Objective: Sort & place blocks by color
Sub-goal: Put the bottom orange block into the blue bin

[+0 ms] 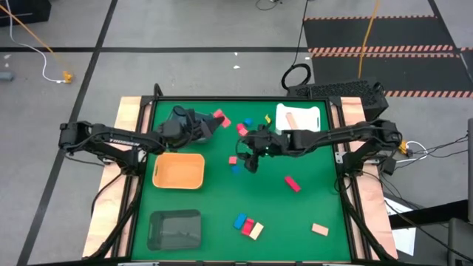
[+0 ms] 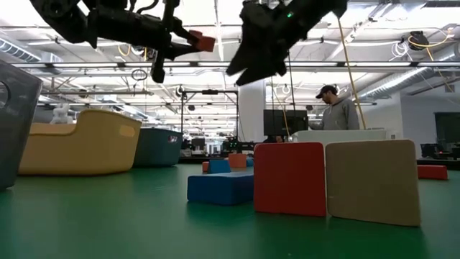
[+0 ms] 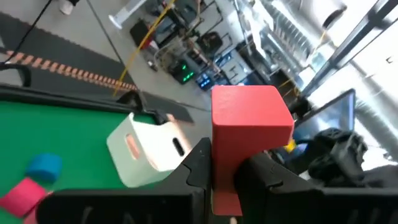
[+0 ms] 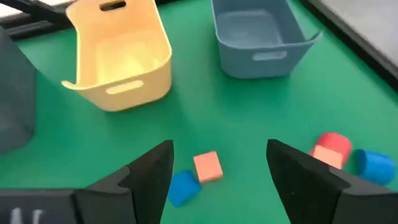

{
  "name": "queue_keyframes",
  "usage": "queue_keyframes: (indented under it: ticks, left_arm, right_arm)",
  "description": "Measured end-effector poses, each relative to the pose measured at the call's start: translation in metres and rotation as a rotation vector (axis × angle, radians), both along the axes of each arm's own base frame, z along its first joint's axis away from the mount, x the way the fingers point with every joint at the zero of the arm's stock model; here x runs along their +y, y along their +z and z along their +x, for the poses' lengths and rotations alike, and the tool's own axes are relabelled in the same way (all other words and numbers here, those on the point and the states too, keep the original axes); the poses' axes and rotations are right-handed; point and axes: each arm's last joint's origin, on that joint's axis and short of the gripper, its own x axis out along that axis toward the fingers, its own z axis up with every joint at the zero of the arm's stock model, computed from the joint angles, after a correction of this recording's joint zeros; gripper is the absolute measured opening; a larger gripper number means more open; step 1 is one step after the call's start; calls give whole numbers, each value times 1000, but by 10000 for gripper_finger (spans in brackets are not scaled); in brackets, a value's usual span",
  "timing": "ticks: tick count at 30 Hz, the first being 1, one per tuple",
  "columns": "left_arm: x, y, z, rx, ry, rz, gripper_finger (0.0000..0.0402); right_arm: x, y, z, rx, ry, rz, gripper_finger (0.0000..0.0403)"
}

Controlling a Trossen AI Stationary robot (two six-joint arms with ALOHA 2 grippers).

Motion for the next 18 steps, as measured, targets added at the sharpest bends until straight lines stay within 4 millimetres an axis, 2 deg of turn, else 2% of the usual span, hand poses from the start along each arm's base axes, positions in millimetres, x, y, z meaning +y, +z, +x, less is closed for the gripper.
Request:
queue_keyframes:
  ticks: [4,11,15,18]
  left_arm:
    - [9,-12,-2,128,38,-11,46]
    - [25,-40,-13,395,102,-134,46]
    - [31,-43,-22,469,115,-165,46]
    - [35,-38,-33,501,139,-161,46]
  right_arm:
    - [-2,8,-16,56,-57,25,251]
    - [-6,14,-48,205,-200,145,251]
    - [-5,8,-64,337,-306,216,251]
    - [-3,2,-77,461,-383,259,251]
